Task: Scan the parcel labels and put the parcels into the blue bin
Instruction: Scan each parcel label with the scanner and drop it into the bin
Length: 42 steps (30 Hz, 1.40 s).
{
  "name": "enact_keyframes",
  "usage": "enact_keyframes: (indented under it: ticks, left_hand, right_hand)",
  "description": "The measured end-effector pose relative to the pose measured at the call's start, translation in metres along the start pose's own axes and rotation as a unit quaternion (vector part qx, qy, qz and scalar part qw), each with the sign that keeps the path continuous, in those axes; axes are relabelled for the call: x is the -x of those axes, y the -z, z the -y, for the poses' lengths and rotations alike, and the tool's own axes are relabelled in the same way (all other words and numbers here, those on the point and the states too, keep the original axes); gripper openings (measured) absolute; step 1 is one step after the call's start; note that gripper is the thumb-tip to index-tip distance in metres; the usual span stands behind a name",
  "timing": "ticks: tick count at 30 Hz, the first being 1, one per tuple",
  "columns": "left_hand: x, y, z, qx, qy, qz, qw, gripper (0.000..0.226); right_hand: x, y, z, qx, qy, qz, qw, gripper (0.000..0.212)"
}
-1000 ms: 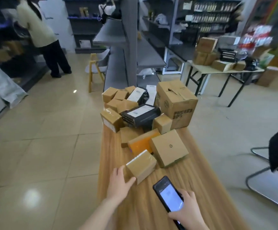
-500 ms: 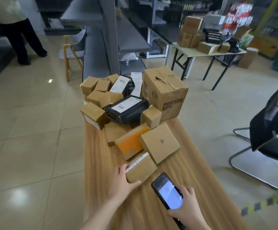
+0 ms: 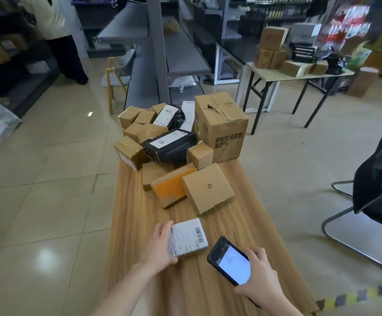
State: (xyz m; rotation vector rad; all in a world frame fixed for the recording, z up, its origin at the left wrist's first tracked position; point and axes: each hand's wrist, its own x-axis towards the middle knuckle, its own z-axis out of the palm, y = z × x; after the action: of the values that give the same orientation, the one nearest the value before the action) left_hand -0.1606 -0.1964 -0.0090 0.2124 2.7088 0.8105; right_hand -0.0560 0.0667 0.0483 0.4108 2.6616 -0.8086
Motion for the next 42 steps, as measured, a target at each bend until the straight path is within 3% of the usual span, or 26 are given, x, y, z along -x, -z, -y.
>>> enact_keyframes:
  ticks: [7, 11, 22, 31, 37, 42]
  left_hand:
    - [0.043, -0.005, -0.012, -0.084, -0.061, -0.025, 0.994, 0.099]
    - [0.071, -0.011, -0.015, -0.097, -0.057, -0.050, 0.992, 0.096]
    - [0.142, -0.001, -0.001, -0.104, -0.043, -0.121, 0.986, 0.091]
    - [0.221, 0.029, 0.070, -0.104, -0.029, -0.152, 0.982, 0.088]
    - [0.329, 0.035, 0.157, 0.053, 0.066, -0.223, 0.971, 0.084]
    - [0.467, -0.001, 0.246, 0.173, 0.264, -0.318, 0.894, 0.088]
  right_hand:
    - [0.006, 0.028, -0.035, 0.235, 0.095, -0.053, 0.966, 0.078]
    - [0.004, 0.037, -0.044, 0.301, 0.145, -0.053, 0.941, 0.078]
    - [0.040, 0.021, -0.026, 0.358, 0.204, -0.055, 0.909, 0.078]
    - [0.092, -0.033, 0.040, 0.350, 0.254, -0.063, 0.899, 0.084]
    - [0.149, -0.120, 0.107, 0.285, 0.277, 0.016, 0.917, 0.096]
    - [0.216, -0.219, 0.174, 0.247, 0.312, 0.122, 0.909, 0.097]
